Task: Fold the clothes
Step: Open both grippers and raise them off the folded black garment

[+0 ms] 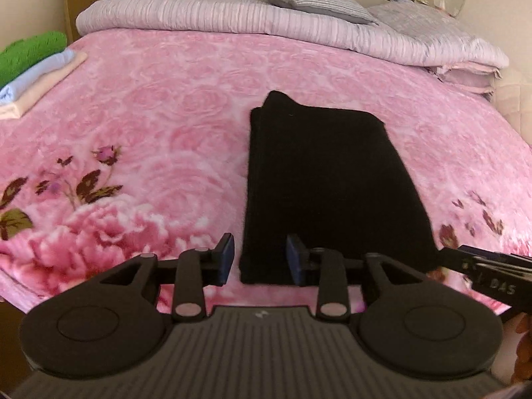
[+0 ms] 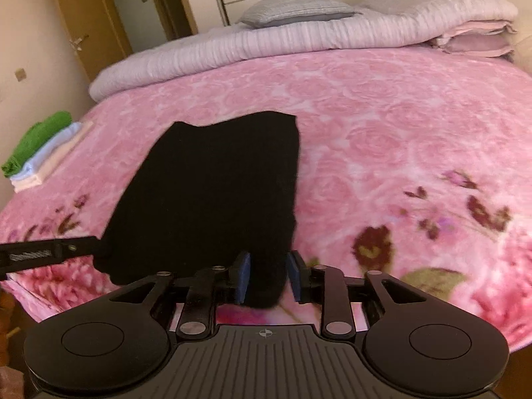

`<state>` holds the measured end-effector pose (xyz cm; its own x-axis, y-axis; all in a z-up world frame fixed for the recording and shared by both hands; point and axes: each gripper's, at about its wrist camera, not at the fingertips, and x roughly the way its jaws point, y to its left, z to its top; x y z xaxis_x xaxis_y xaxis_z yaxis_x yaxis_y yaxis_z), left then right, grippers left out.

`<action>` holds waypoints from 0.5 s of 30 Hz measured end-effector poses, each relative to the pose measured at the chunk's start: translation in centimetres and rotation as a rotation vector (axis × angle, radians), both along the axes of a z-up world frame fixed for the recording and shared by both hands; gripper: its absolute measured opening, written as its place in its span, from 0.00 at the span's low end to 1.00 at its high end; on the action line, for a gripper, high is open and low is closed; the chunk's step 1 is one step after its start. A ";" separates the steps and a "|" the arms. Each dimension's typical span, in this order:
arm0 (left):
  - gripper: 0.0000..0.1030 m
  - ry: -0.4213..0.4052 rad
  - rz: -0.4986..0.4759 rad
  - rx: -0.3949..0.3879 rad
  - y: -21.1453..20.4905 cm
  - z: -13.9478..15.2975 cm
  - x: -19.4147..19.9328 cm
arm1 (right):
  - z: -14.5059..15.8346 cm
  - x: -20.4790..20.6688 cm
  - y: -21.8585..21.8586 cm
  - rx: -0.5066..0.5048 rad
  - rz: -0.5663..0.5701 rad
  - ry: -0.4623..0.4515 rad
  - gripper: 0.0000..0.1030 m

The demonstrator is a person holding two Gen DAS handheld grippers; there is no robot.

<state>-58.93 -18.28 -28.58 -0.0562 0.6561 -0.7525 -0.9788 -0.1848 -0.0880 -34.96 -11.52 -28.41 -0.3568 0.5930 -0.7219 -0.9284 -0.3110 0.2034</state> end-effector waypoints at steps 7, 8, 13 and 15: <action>0.32 0.026 -0.019 -0.014 -2.4 0.9 3.1 | 1.1 1.3 -2.2 -0.027 -0.070 -0.039 0.47; 0.32 0.035 -0.021 -0.014 -2.8 1.1 3.5 | 1.4 1.5 -2.6 -0.019 -0.079 -0.042 0.47; 0.34 0.065 -0.030 -0.004 -4.8 1.9 5.0 | 2.4 2.4 -4.3 -0.002 -0.115 -0.060 0.50; 0.34 0.071 -0.032 0.002 -5.6 2.2 5.4 | 2.4 2.5 -4.9 -0.012 -0.119 -0.063 0.51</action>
